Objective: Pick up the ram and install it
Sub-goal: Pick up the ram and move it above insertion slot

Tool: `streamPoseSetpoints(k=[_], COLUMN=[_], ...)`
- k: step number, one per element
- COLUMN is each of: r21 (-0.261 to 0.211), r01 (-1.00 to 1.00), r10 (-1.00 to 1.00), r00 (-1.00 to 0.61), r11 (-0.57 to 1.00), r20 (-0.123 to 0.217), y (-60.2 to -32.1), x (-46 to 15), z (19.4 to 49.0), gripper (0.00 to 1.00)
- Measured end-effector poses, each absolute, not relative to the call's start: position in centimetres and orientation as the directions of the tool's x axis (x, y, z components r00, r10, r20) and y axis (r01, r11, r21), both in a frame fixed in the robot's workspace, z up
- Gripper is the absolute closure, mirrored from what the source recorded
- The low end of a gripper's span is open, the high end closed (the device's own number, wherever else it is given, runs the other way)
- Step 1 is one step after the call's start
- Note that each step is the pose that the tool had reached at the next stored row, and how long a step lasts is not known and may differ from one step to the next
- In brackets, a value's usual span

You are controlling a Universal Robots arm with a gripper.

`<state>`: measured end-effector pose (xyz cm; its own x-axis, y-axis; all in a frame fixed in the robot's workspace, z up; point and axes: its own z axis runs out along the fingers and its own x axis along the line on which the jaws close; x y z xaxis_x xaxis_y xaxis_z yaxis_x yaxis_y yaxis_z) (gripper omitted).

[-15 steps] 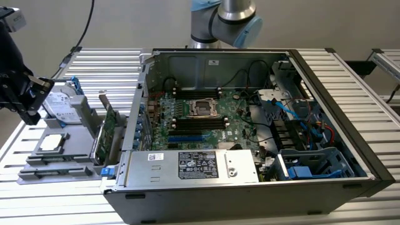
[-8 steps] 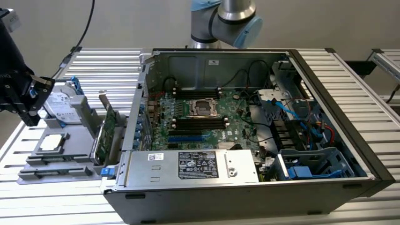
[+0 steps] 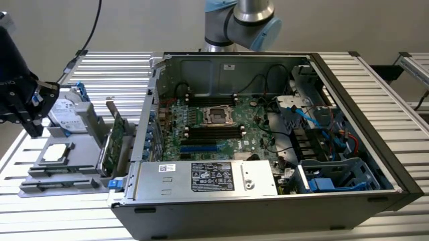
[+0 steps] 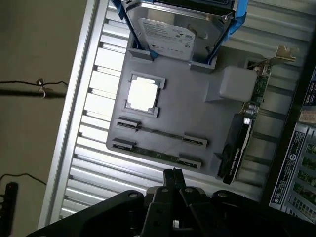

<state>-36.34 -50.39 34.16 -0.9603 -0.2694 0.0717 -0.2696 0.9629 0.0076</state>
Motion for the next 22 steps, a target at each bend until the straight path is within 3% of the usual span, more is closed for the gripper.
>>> streamPoseSetpoints(k=[22], r21=[0.018], r01=[-0.623], r10=[-0.622], r00=[-0.780], r11=[0.782], r20=[0.065], y=[-50.38], x=[-36.34], z=[33.59], gripper=[0.89])
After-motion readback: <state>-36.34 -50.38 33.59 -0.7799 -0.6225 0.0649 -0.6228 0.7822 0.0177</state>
